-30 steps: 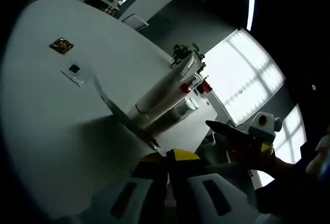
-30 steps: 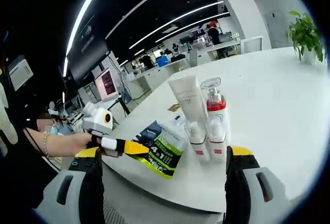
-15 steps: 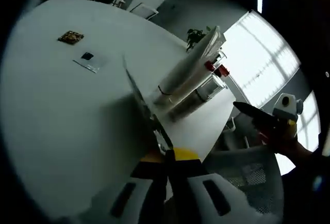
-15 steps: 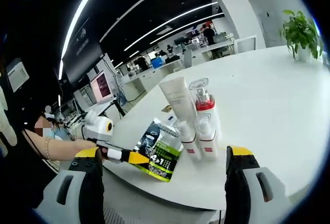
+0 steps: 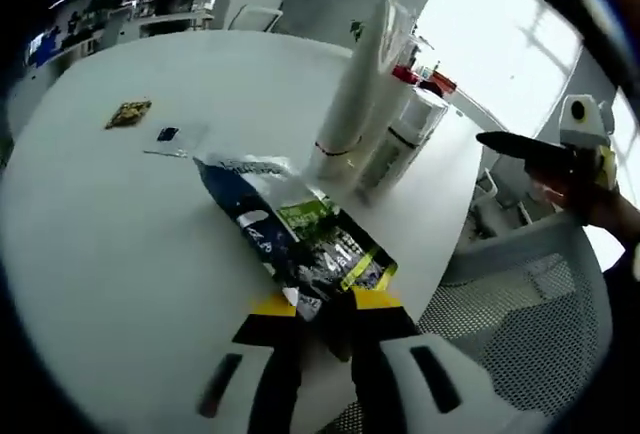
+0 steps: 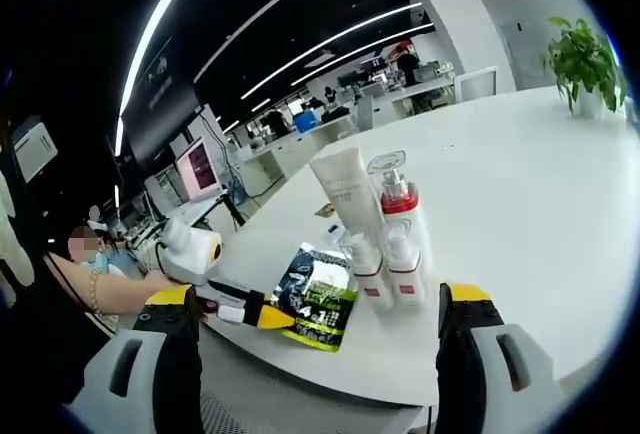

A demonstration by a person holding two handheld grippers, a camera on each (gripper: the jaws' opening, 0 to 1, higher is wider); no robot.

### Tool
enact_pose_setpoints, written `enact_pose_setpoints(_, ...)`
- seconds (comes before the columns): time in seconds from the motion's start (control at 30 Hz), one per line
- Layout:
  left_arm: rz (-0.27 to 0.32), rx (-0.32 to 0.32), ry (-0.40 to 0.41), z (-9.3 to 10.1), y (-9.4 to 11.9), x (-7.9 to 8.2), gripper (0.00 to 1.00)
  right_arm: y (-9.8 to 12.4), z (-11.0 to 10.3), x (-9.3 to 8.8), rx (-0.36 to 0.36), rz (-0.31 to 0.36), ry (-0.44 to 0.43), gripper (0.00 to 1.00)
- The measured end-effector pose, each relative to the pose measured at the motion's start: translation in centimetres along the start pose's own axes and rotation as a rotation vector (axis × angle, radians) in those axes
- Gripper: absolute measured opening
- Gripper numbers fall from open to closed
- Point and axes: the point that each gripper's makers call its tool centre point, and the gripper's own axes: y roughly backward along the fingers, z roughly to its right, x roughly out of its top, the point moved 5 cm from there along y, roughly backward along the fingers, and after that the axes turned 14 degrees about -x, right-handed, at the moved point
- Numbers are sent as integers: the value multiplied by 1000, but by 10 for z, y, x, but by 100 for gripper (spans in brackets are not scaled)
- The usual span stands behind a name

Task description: Arrange the skincare products in the storage area until every visible bottle or jar stands upright without overlapping.

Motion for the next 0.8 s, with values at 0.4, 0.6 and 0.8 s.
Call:
enact_pose_setpoints(0.4,-61,89,-252,-5,-3,14,25,2,-2,-1,4,-2,-2,100)
enact_pose_setpoints(0.6,-87,58,-384,-7,-17,28,43,5,0,-3,-2,-2,-8,100)
enact_pose_setpoints(0.8,-169,39,-444,-13,-34,32,61,10,3,-6,-14,-4,-19,100)
